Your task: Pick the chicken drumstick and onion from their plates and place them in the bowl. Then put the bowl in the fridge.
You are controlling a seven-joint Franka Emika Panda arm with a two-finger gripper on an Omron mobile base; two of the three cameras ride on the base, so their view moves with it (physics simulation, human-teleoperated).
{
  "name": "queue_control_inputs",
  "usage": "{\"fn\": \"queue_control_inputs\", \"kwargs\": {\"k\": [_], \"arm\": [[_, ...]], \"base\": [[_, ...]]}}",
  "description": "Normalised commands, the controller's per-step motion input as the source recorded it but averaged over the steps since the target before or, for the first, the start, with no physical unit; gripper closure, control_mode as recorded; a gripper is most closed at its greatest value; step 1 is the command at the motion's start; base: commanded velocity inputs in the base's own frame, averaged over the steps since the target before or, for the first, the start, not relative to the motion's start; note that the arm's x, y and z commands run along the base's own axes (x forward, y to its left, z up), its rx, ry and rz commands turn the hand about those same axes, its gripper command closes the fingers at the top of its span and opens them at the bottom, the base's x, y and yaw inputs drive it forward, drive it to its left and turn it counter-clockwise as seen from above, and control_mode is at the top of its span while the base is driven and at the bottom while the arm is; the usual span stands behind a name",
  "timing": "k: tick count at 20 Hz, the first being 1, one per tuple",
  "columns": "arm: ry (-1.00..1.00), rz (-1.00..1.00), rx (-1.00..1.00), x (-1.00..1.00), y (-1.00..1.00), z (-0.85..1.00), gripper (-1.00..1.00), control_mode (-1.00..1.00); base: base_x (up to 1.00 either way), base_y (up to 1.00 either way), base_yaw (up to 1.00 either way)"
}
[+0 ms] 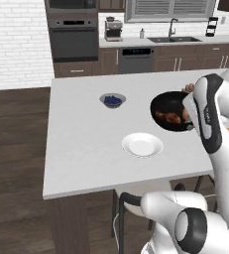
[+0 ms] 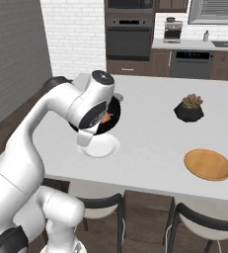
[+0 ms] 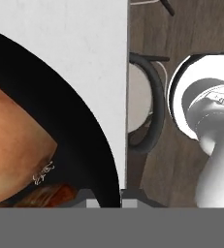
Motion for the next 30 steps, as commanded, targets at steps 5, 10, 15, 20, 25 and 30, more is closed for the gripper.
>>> {"fn": "queue_control_inputs", "kwargs": {"k": [5, 10, 15, 20, 25, 30], "arm": [[-0.01, 0.0, 0.17, -0.54, 0.22, 0.47, 1.0, -1.0], [-0.06, -0.01, 0.06, -0.47, 0.35, 0.32, 1.0, -1.0], [-0.07, -0.06, -0.01, -0.78, 0.13, 0.3, 1.0, -1.0], [-0.01, -0.05, 0.0, -0.47, 0.02, 0.15, 1.0, 1.0], [0.0, 0.0, 0.0, 0.0, 0.0, 0.0, 1.0, 1.0], [0.0, 0.0, 0.0, 0.0, 0.0, 0.0, 1.0, 1.0]], "base": [[0.0, 0.0, 0.0], [0.0, 0.0, 0.0], [0.0, 0.0, 0.0], [-0.38, -0.03, -0.04], [-0.98, -0.47, -0.1], [-0.52, -0.92, -0.23]]}}
